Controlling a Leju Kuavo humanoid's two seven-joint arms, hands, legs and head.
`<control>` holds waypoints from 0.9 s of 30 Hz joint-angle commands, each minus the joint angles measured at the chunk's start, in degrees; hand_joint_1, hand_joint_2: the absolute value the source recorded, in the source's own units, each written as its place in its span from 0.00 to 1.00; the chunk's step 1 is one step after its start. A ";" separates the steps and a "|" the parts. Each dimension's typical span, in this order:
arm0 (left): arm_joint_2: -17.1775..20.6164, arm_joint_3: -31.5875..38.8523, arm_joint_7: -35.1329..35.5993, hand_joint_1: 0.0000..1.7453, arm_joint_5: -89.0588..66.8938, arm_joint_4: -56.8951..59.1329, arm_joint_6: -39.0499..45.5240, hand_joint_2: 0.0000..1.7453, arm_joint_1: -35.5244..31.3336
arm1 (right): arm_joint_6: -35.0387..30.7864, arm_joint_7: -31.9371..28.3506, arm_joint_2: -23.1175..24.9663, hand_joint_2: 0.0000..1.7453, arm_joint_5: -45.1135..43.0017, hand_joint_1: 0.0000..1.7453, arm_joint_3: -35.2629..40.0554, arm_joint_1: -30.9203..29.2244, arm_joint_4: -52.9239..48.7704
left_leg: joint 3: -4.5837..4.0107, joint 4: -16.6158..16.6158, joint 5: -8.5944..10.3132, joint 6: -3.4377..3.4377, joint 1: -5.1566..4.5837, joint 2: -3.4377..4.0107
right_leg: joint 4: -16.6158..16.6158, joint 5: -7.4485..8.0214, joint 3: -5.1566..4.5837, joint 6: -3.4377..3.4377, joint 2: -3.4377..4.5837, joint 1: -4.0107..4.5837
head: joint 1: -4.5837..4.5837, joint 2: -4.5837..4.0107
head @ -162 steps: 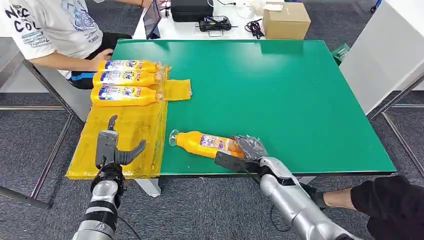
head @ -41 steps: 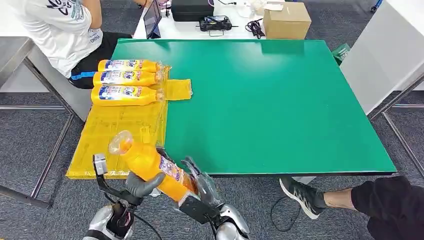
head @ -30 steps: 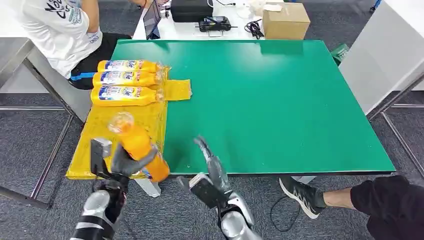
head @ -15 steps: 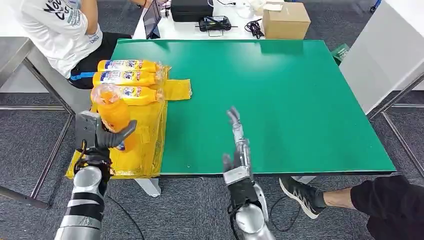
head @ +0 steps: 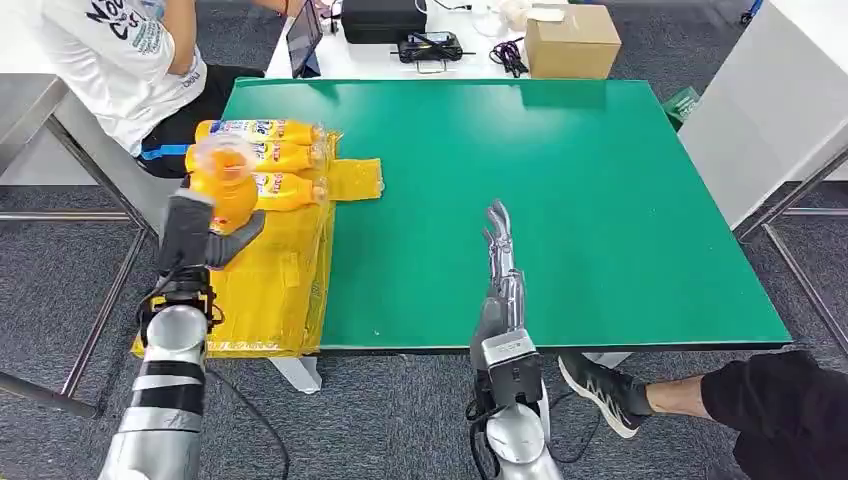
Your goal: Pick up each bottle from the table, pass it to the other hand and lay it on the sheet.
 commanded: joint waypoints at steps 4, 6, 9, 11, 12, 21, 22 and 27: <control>9.33 -16.70 7.09 1.00 -31.90 38.95 0.34 1.00 -18.37 | 3.42 -0.52 -1.51 0.00 -2.16 0.00 -1.30 -1.56 -0.75 | 0.28 -0.08 0.00 -0.07 0.04 -0.18 | -0.06 -0.06 0.34 -0.10 -0.19 0.05 | 0.00 0.00; 10.15 -18.82 7.10 1.00 -33.86 43.69 -0.99 1.00 -20.84 | 5.12 0.08 -0.21 0.00 -1.91 0.00 -2.18 -0.70 -2.02 | 0.12 -0.04 0.04 -0.06 0.00 -0.10 | -0.01 -0.02 0.14 -0.05 -0.11 0.00 | 0.00 0.00; 10.33 -18.43 4.07 1.00 -31.95 48.65 -4.56 1.00 -23.04 | 6.19 0.30 0.15 0.00 -1.73 0.00 -2.44 -0.76 -1.44 | 0.14 -0.01 0.02 -0.07 0.03 -0.03 | 0.02 -0.03 0.15 -0.08 -0.06 0.03 | 0.00 0.00; 10.81 -19.14 3.46 1.00 -31.94 50.04 -6.10 1.00 -23.48 | 6.38 0.26 0.25 0.00 -1.84 0.00 -2.53 -0.99 -0.48 | 0.21 -0.03 -0.02 -0.08 0.04 0.08 | 0.02 -0.03 0.19 -0.09 0.04 0.04 | 0.00 0.00; 10.68 -18.10 2.44 1.00 -30.20 50.31 -6.72 1.00 -23.32 | 6.52 0.18 0.28 0.00 -1.87 0.00 -2.47 -1.18 0.14 | 0.16 -0.03 0.00 -0.06 0.03 0.10 | 0.01 0.00 0.13 -0.07 0.05 0.03 | 0.02 0.00; 10.82 -17.64 -0.81 1.00 -25.63 49.97 -9.55 1.00 -22.52 | 6.74 -0.06 0.26 0.00 -2.07 0.00 -2.07 -1.74 1.86 | 0.07 -0.01 0.01 -0.06 0.05 0.10 | 0.01 0.02 0.08 -0.06 0.07 0.04 | 0.02 0.00; 10.82 -17.64 -0.81 1.00 -25.63 49.97 -9.55 1.00 -22.52 | 6.74 -0.06 0.26 0.00 -2.07 0.00 -2.07 -1.74 1.86 | 0.39 0.04 -0.14 -0.11 0.10 0.15 | 0.04 -0.10 0.39 -0.16 0.11 0.11 | 0.04 0.00; 10.82 -17.64 -0.81 1.00 -25.63 49.97 -9.55 1.00 -22.52 | 6.74 -0.06 0.26 0.00 -2.07 0.00 -2.07 -1.74 1.86 | 0.09 -0.01 0.01 -0.06 0.04 0.07 | 0.01 0.01 0.10 -0.07 0.05 0.04 | 0.02 0.00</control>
